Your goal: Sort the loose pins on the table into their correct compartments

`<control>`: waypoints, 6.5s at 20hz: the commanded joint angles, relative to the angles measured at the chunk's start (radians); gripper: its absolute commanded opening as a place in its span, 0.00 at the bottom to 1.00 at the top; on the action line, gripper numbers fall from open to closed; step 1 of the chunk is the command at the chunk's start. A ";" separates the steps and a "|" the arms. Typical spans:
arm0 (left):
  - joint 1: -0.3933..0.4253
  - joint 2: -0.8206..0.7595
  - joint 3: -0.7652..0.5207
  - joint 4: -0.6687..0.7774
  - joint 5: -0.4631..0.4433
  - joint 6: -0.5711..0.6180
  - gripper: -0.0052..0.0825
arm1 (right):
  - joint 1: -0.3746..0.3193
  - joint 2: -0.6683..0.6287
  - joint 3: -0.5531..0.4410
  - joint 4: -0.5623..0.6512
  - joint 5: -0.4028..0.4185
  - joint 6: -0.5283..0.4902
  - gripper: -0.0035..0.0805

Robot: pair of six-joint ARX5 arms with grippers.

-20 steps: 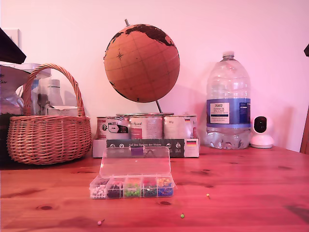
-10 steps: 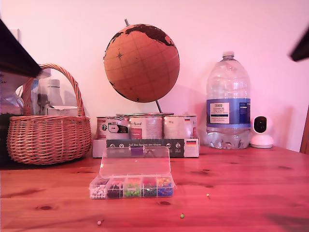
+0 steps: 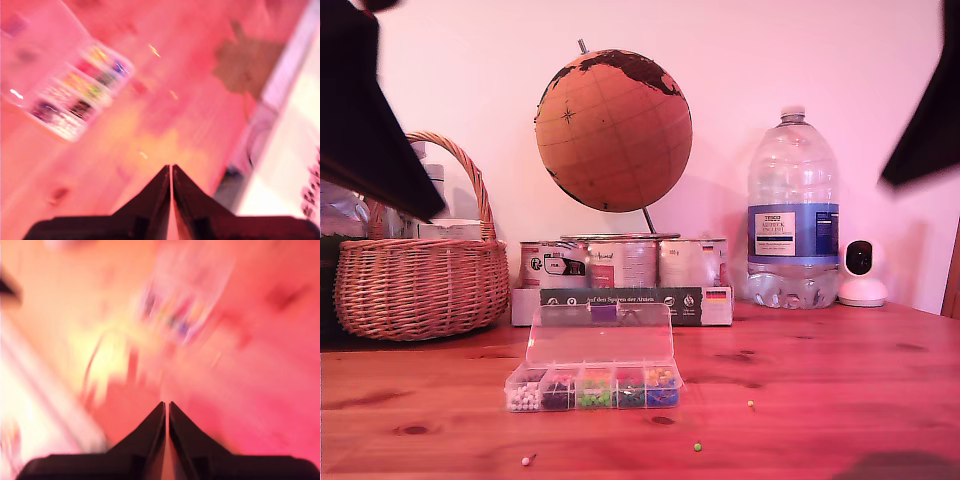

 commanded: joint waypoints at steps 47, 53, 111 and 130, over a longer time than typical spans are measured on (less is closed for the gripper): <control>-0.093 0.245 0.018 0.027 -0.274 -0.816 0.05 | 0.051 0.083 0.005 0.048 -0.003 -0.124 0.03; -0.092 0.309 0.090 -0.053 -0.274 -0.813 0.25 | 0.051 0.083 0.005 0.048 -0.003 -0.124 0.03; -0.223 0.787 0.317 -0.076 -0.352 -0.864 0.21 | 0.058 0.083 0.005 0.074 -0.050 -0.094 0.03; -0.222 0.787 0.317 -0.066 -0.329 -0.830 0.10 | 0.058 0.083 0.005 0.077 -0.050 -0.094 0.03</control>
